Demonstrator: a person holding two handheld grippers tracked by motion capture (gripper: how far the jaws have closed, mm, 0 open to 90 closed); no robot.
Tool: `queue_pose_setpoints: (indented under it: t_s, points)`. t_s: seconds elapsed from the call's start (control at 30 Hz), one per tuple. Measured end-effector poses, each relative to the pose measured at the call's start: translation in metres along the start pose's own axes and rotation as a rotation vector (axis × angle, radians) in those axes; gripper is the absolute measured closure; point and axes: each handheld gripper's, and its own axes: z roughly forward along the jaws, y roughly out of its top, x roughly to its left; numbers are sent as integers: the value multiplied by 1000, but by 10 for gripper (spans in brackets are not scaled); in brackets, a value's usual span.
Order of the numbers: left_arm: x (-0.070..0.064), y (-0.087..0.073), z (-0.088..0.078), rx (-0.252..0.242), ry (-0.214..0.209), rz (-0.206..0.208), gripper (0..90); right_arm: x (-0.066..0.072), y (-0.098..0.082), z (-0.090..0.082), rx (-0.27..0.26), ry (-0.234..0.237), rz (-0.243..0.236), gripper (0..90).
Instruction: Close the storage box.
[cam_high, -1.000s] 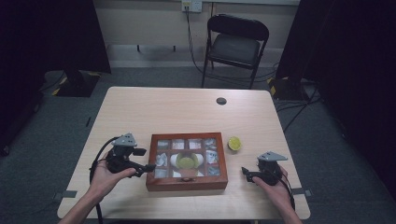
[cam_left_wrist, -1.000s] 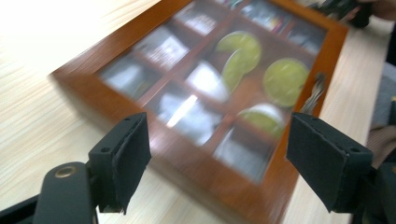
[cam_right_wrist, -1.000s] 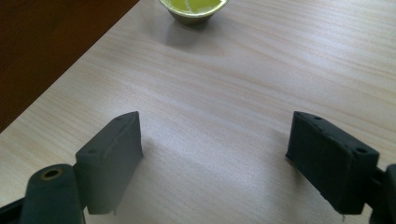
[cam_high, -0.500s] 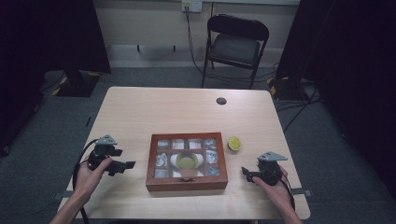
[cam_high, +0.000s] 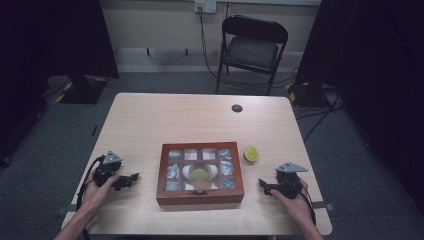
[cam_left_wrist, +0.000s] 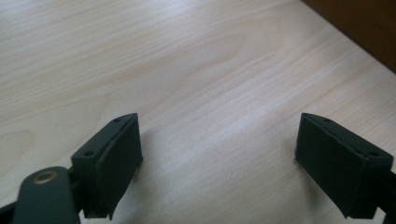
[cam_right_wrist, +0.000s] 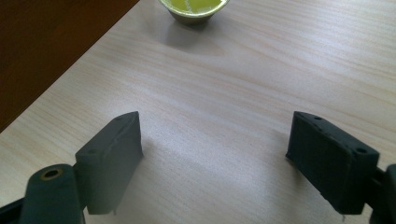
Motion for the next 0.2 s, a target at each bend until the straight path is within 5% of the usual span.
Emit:
queue_pose_setpoints:
  t_s: [0.2]
  points:
    - [-2, -4, 1, -23, 11, -9, 87, 0, 0, 0, 4, -11, 9, 139]
